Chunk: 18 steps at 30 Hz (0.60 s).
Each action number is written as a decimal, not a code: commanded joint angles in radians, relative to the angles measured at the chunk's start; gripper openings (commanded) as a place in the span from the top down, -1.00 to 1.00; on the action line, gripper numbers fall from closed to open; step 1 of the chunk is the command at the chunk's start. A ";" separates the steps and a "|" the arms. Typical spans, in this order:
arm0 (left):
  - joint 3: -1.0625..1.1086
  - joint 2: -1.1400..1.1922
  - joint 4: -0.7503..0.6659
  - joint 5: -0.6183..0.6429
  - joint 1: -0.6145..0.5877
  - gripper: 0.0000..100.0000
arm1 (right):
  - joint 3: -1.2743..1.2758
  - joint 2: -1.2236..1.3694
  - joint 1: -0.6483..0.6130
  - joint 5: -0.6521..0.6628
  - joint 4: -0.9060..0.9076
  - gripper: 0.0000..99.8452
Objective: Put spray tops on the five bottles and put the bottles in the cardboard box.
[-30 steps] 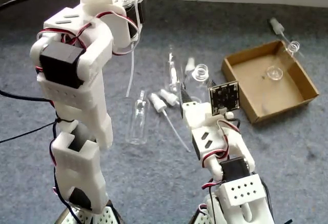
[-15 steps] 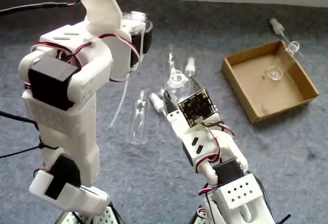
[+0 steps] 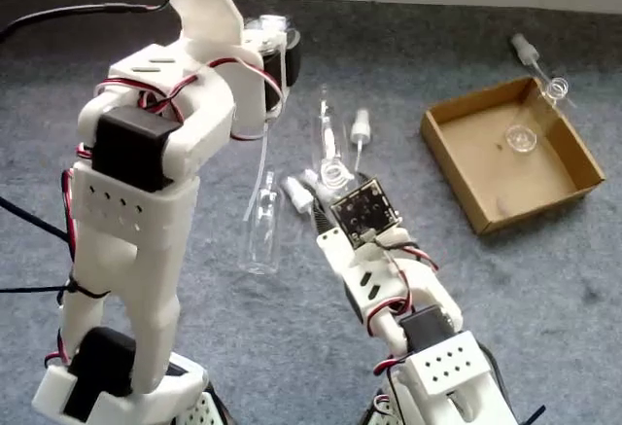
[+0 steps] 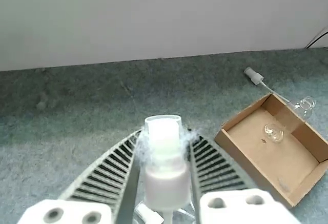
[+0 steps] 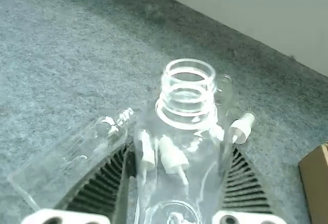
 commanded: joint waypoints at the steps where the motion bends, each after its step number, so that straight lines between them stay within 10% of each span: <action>1: 0.174 -0.111 -0.117 0.026 0.025 0.99 | 0.002 -0.022 -0.007 0.015 -0.025 0.73; 18: 0.986 -0.549 -0.939 0.032 0.082 0.99 | 0.019 -0.022 -0.007 0.015 -0.025 0.73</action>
